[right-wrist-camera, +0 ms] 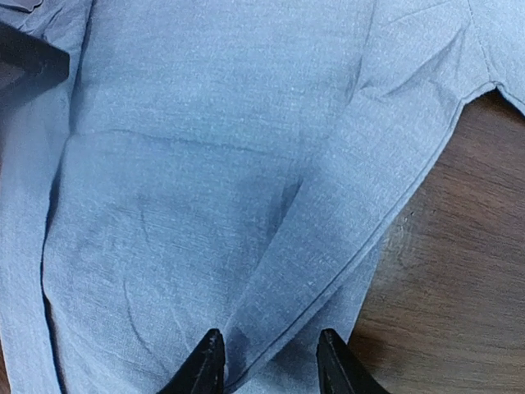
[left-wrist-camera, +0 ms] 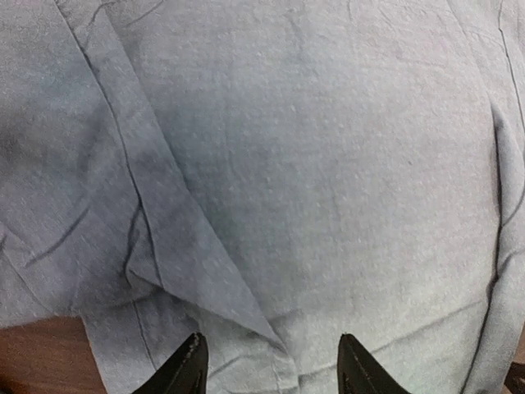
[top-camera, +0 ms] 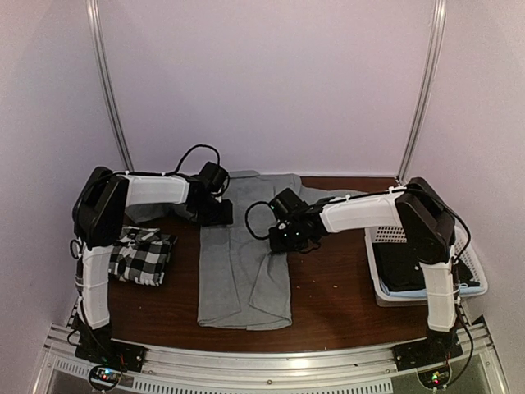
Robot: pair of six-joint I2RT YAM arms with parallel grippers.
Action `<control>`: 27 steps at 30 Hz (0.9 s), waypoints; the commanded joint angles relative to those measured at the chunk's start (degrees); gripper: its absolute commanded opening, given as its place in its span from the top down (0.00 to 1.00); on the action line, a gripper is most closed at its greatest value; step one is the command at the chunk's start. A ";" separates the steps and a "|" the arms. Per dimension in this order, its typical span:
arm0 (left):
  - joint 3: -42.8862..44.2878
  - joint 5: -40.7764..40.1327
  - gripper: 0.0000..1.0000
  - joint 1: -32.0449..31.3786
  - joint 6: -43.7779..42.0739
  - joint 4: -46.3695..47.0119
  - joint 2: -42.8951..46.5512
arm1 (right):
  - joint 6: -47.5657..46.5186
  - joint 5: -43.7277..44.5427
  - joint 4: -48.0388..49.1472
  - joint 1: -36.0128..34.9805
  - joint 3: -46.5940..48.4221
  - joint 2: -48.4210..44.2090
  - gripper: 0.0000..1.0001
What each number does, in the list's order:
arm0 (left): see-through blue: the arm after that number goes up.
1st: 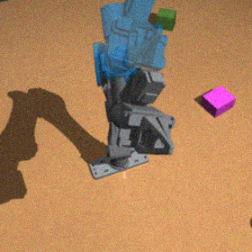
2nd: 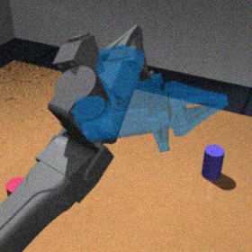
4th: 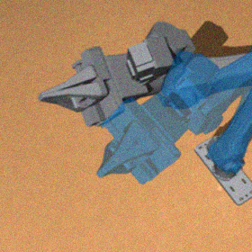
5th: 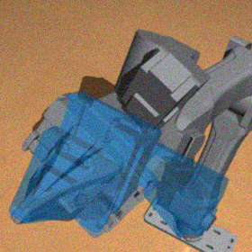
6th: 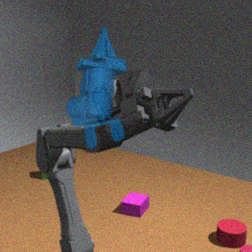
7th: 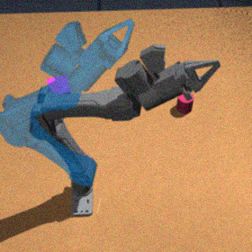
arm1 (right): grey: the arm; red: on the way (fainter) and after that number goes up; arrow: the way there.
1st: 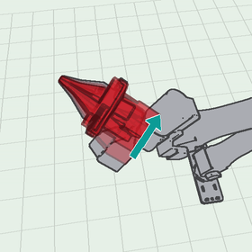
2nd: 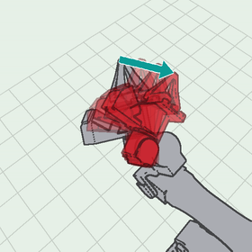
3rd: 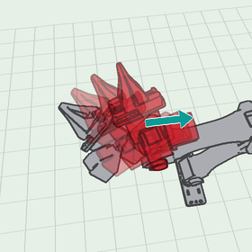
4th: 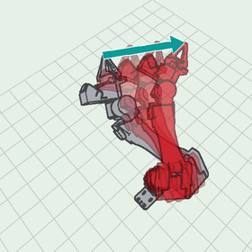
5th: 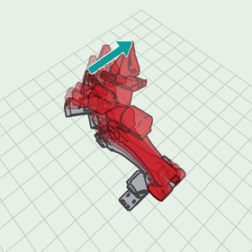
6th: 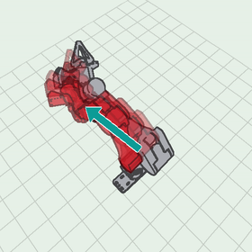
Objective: Fold and stack the long sleeve shirts
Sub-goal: Flatten out the crumpled shirt at the center of the board.
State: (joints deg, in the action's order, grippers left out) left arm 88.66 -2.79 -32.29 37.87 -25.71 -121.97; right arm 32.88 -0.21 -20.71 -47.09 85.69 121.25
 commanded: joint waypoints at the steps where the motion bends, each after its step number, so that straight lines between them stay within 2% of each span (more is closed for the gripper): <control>1: 4.63 -2.65 0.46 1.00 0.24 -1.84 -3.12 | -0.92 -1.95 2.33 0.50 -1.53 -1.13 0.61; 4: 6.87 -2.77 0.49 1.01 -0.32 -2.89 -5.13 | -1.23 -2.28 2.97 0.59 -2.41 -1.44 0.65; 10: 8.16 -1.91 0.65 1.00 -0.95 -3.59 -6.78 | -1.61 -2.46 4.06 1.26 -4.27 -2.85 0.77; 12: 8.48 -2.23 0.76 1.00 -1.12 -4.09 -6.95 | -1.60 -2.43 4.54 1.53 -5.08 -3.43 0.82; 14: 8.90 -3.00 0.90 1.00 -1.30 -5.05 -6.89 | -1.56 -2.47 4.88 1.81 -5.64 -3.91 0.88; 16: 9.51 -3.68 0.99 1.00 -1.75 -6.18 -6.72 | -1.46 -2.48 4.95 2.02 -6.07 -4.56 0.94; 20: 8.54 -5.44 1.00 1.14 -2.43 -7.24 -4.93 | -1.42 -2.14 5.00 2.74 -7.41 -6.29 0.99; 27: 1.08 -6.79 1.00 3.12 -2.82 -7.12 2.44 | -1.80 -1.32 4.79 5.29 -13.50 -11.38 1.00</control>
State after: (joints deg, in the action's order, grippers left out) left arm 93.43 -7.46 -30.92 36.23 -31.99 -126.04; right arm 31.42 -2.76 -16.29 -43.64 75.90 114.61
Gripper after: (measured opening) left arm 0.011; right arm 0.007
